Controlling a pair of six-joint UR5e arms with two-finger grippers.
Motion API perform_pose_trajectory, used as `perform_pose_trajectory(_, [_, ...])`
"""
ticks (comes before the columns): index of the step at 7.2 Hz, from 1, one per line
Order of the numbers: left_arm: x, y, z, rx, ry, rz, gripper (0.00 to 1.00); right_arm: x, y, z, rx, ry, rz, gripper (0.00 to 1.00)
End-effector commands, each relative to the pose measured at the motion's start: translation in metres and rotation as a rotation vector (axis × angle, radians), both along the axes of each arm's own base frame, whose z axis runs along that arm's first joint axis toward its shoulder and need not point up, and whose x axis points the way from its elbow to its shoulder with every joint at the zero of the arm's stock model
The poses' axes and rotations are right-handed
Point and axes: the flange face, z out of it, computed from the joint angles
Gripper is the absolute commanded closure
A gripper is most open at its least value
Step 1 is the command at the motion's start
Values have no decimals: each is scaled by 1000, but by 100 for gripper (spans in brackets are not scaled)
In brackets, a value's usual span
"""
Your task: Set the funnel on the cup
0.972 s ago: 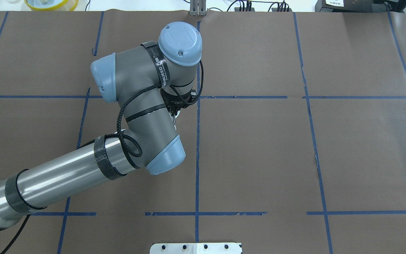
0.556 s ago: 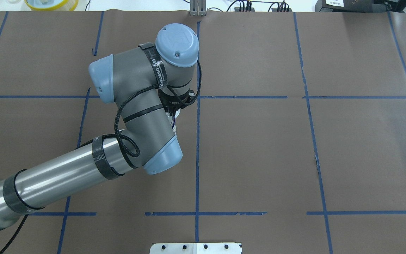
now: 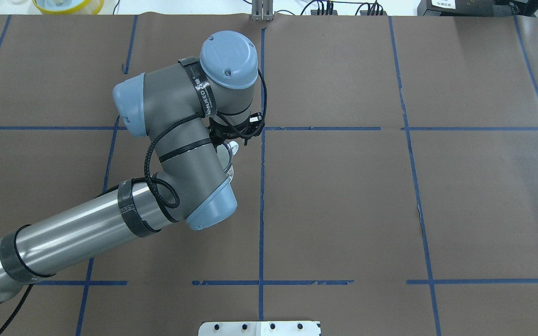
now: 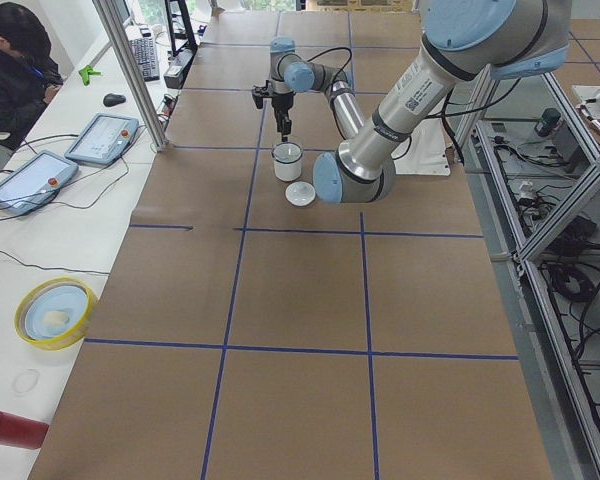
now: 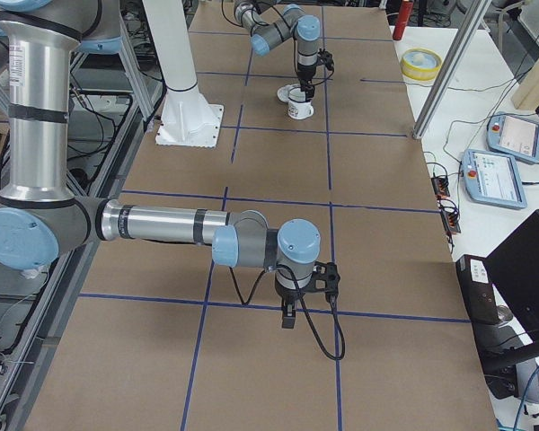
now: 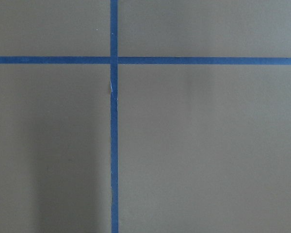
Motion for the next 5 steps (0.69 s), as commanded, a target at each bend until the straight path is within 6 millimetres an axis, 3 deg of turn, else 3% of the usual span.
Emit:
perform_pose_trajectory(1, [-72,15,4,100,46,23,0,0,0,0,0,0,0,0])
perform_pose_trajectory(2, [-141,20,14,208,68,40,0,0,0,0,0,0,0,0])
perform_pose_trajectory(3, [-200,5,21,310,59,64,0,0,0,0,0,0,0,0])
perform_pose_trajectory(4, [-251,-17,48,361,38,140,0,0,0,0,0,0,0,0])
perform_pose_trajectory(5, [-316,-41,88,427,2,234,0,0,0,0,0,0,0,0])
